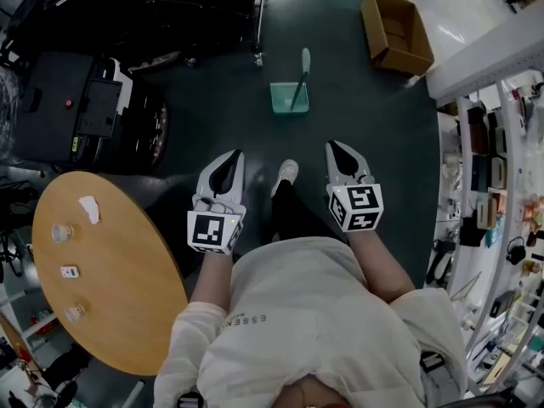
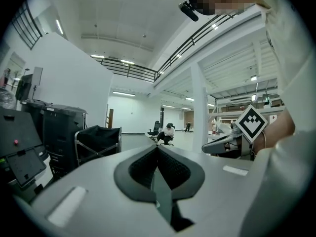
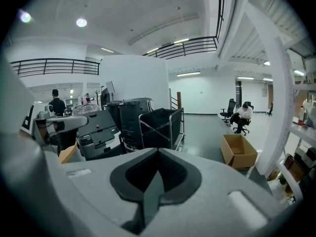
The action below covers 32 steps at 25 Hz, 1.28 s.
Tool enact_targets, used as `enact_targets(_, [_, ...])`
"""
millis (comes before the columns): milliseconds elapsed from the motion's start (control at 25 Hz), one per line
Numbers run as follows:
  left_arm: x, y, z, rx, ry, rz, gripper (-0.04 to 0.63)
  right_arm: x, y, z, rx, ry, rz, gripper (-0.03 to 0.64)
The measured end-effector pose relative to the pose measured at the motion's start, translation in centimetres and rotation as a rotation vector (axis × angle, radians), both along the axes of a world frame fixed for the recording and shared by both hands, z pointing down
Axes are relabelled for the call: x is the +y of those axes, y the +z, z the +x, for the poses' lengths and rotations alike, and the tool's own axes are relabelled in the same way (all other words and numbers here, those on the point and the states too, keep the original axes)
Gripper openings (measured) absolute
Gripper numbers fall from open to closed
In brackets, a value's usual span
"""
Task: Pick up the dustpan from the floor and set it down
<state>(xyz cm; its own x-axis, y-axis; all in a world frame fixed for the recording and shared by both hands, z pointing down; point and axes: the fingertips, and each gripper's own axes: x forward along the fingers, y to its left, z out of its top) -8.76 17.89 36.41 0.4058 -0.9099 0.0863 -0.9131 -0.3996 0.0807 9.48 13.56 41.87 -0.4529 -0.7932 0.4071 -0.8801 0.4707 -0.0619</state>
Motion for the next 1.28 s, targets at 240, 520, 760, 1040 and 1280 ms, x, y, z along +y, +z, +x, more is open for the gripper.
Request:
enact_targets(240, [-10.8,-0.2,-1.5,-0.028,-0.015,-0.009,0.008,-11.1,0.5,-0.6,-0.010,-0.008,-0.028,-0.009])
enact_targets(520, [-21.3,-0.3,-2.7,-0.034,-0.038,-0.011,0.008,-21.5,2.1,-0.8,0.009,-0.017,-0.073,-0.009])
enact_targets(760, [-27.5,1.7,-2.5,-0.027,-0.025,-0.046,0.008,-27.2,6.3,-0.7,0.062,0.014,-0.183,-0.009])
enact_targets(1040, [-34.3,7.5,-2.3,0.023,-0.025,-0.155,0.008,-32.8,12.7,-1.0,0.094,0.060,-0.315,0.033])
enact_targets(1280, [-40.2,12.5,-2.6,0.022,-0.006,-0.243,0.008,-37.3,19.6,-1.7,0.126,0.114,-0.413,0.191])
